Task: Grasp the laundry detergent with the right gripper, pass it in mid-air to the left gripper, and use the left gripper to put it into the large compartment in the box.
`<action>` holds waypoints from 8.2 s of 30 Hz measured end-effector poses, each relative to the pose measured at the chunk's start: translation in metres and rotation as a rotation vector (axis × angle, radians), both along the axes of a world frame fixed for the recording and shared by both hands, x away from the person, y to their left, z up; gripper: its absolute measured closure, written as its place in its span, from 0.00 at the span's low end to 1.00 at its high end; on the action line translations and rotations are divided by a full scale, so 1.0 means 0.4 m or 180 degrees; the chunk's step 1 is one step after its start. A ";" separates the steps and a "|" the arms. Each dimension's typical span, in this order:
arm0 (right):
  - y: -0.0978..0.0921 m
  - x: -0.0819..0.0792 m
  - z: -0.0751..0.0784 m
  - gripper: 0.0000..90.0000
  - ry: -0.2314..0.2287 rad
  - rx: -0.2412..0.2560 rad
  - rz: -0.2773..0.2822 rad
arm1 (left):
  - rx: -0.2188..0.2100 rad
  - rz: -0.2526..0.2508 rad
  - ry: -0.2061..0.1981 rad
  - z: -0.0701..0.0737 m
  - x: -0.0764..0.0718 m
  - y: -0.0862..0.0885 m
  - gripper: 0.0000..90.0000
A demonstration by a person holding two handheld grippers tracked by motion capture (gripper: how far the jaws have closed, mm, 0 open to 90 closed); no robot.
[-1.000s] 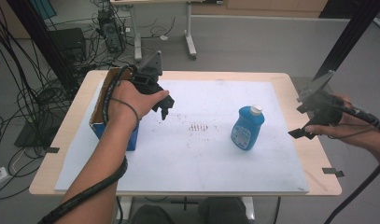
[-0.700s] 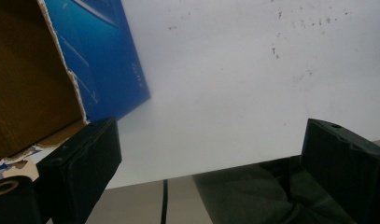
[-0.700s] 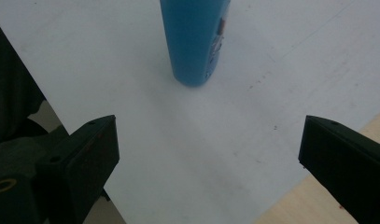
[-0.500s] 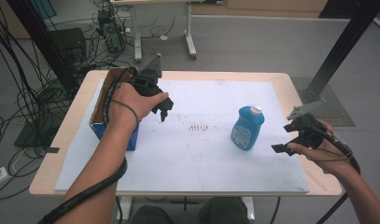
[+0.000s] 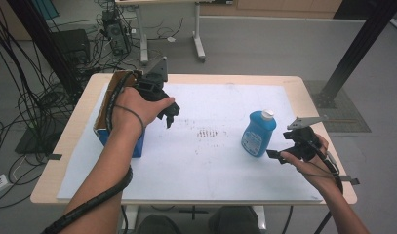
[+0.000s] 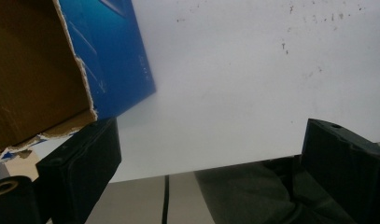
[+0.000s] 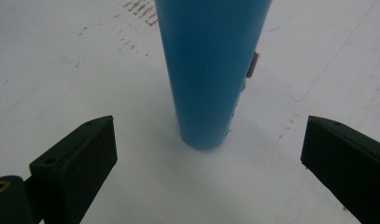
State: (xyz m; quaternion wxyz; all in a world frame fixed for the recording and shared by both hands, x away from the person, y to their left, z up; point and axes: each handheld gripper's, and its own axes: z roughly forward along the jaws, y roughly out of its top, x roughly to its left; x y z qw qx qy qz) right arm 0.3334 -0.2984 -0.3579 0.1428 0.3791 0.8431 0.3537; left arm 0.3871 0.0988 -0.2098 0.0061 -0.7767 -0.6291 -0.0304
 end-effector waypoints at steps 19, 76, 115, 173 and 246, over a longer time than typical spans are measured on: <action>0.077 0.028 -0.070 0.02 -0.0423 0.0232 -0.0323 | 0.0016 0.0013 0.0028 -0.011 0.001 0.002 0.06; 0.095 0.047 -0.079 0.02 -0.0742 0.0345 -0.0501 | 0.0007 -0.0034 0.0042 -0.009 0.000 -0.007 0.06; 0.092 0.045 -0.076 0.02 -0.0768 0.0377 -0.0502 | 0.0000 -0.0052 0.0027 -0.007 0.001 -0.014 0.06; 0.098 0.045 -0.101 0.24 -0.0765 0.0425 -0.0479 | 0.0011 -0.0042 0.0061 -0.024 0.003 -0.003 0.06; 0.099 0.055 -0.114 0.48 -0.0775 0.0506 -0.0430 | -0.0049 -0.0084 -0.0032 0.005 -0.010 -0.018 0.06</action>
